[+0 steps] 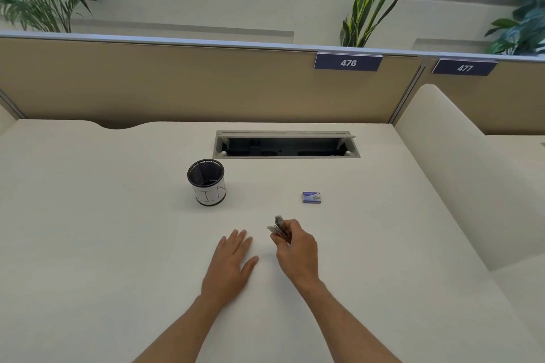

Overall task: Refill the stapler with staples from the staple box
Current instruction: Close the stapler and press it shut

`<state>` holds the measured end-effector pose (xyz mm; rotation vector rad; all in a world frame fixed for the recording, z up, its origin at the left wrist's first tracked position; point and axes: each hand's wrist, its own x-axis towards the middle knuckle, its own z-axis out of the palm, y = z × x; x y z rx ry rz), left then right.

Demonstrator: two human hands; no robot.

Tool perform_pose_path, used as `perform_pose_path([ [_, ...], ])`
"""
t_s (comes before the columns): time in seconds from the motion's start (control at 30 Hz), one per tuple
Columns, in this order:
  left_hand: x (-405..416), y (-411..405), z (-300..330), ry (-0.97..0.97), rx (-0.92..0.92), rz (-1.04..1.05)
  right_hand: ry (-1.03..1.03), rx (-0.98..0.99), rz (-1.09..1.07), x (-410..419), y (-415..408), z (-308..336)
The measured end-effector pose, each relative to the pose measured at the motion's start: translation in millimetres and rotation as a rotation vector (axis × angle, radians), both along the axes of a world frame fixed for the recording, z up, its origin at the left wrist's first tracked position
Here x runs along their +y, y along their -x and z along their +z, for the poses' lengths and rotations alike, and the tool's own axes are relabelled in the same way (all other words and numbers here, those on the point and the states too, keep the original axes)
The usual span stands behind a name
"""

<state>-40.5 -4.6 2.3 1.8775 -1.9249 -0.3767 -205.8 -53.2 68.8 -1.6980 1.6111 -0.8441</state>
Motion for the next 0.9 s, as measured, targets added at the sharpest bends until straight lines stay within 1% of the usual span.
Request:
perform_pose_path([
  [0.1,1.3,2.3,1.6,0.008,-0.054,-0.010,0.046,0.062,-0.008,1.1,1.3,-1.2],
  [0.27,1.7,3.6,1.7,-0.013,-0.085,-0.008,0.054,0.115,-0.009,0.2,3.6,-0.6],
  [0.7,2.0,5.5,-0.6,-0.055,-0.142,0.012,0.058,0.189,0.028,0.4,5.8,0.0],
  [0.9,1.4,5.6,-1.4,-0.050,-0.130,0.016,0.055,0.205,0.025,-0.7,7.3,0.4],
])
